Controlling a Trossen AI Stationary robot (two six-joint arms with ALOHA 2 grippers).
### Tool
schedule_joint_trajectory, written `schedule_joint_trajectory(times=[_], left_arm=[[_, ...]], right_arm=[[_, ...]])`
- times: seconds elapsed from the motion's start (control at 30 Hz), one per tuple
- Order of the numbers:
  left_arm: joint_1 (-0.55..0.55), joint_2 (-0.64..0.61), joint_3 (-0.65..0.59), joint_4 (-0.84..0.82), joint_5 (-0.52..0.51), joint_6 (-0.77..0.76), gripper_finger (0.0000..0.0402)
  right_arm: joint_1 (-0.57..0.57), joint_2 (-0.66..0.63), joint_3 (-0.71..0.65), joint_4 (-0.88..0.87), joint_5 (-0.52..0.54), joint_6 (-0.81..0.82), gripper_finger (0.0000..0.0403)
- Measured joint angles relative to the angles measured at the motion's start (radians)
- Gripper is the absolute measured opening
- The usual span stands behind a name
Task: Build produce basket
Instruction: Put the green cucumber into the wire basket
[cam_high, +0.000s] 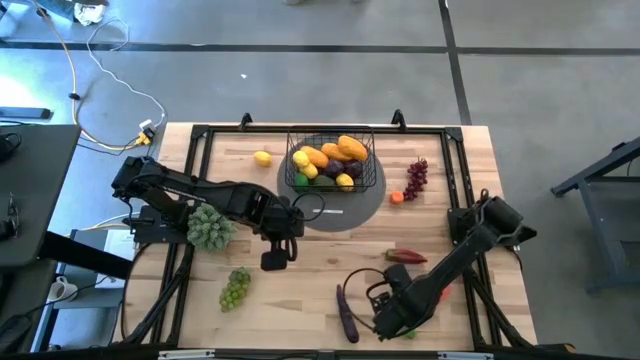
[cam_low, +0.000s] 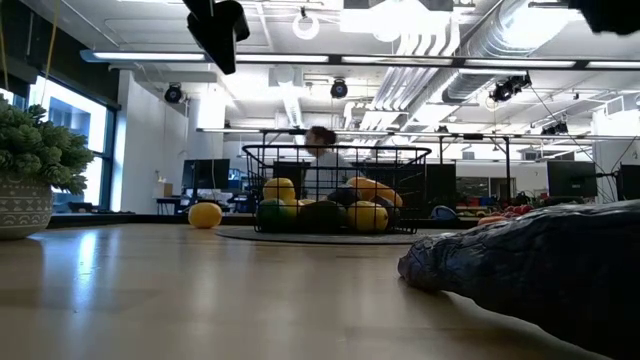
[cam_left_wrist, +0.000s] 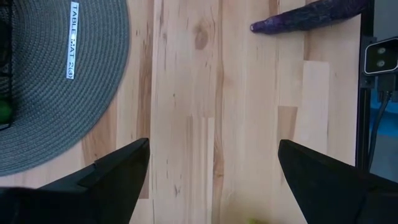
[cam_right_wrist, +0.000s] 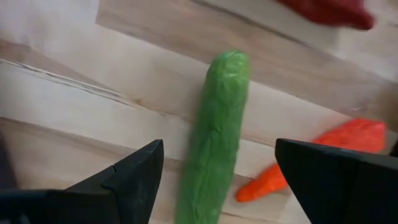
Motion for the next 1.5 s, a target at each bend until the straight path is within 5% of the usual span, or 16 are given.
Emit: schedule_joint_trajectory(times=[0.97, 1.5], left_arm=[[0.000, 0.000, 0.000, 0.000, 0.000, 0.000, 0.0346], [0.000, 0.000, 0.000, 0.000, 0.003, 0.018, 0.0346]], right_arm=[[0.004, 0.167, 0.000, 0.002, -0.060, 0.061, 0.0257], [0.004, 0.141, 0.000, 0.004, -0.052, 0.064, 0.0078]])
